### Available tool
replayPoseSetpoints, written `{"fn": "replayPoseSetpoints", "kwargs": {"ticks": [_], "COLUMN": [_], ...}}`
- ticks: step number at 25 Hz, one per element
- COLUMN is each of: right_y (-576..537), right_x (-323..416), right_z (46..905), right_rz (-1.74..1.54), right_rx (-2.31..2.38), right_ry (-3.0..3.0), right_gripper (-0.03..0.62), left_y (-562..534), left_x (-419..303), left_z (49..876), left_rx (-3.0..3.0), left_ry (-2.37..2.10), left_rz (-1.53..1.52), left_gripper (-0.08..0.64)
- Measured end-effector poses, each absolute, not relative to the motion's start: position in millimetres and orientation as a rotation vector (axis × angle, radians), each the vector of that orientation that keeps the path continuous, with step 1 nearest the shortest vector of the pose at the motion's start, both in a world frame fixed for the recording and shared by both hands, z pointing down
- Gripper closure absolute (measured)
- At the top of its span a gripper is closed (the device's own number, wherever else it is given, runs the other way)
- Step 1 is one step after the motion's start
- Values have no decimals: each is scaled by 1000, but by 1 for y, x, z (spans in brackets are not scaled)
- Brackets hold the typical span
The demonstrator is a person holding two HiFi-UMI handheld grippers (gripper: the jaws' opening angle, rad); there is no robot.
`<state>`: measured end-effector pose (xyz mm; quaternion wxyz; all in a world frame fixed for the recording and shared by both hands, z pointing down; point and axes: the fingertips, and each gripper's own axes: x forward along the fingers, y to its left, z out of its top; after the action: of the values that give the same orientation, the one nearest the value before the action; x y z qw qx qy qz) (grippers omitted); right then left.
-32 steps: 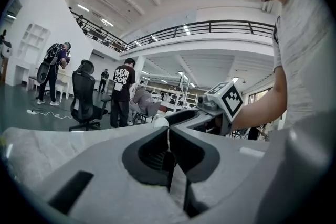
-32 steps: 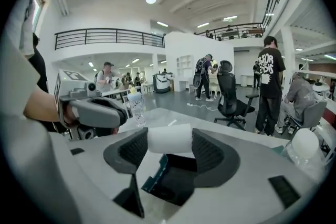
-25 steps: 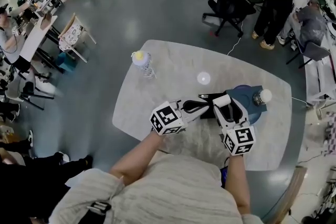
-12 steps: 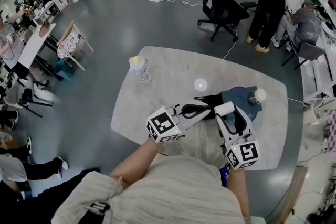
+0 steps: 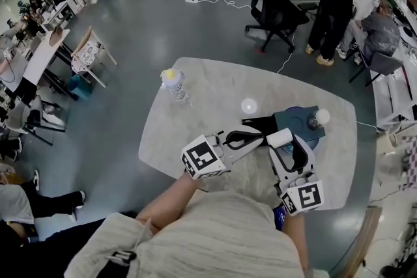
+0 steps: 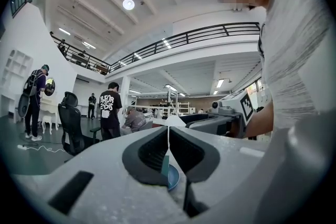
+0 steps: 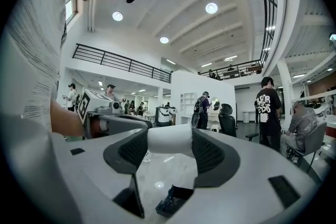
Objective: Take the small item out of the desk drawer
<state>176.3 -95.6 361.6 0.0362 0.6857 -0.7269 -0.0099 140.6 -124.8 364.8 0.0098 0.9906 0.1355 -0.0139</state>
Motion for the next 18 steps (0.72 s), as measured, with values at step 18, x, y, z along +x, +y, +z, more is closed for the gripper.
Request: {"fn": "replayPoseSetpoints", "kwargs": {"ticks": [18], "right_y": [-95], "right_x": [165], "right_z": [369], "right_rz": [-3], "right_rx": [2045], "right_ry": [-2212], "right_gripper": [348], "left_y": [-126], "left_x": [131], "left_z": [373], "left_rx": [3096], "left_ry": [406], "left_rz": [-17], "left_gripper": [540]}}
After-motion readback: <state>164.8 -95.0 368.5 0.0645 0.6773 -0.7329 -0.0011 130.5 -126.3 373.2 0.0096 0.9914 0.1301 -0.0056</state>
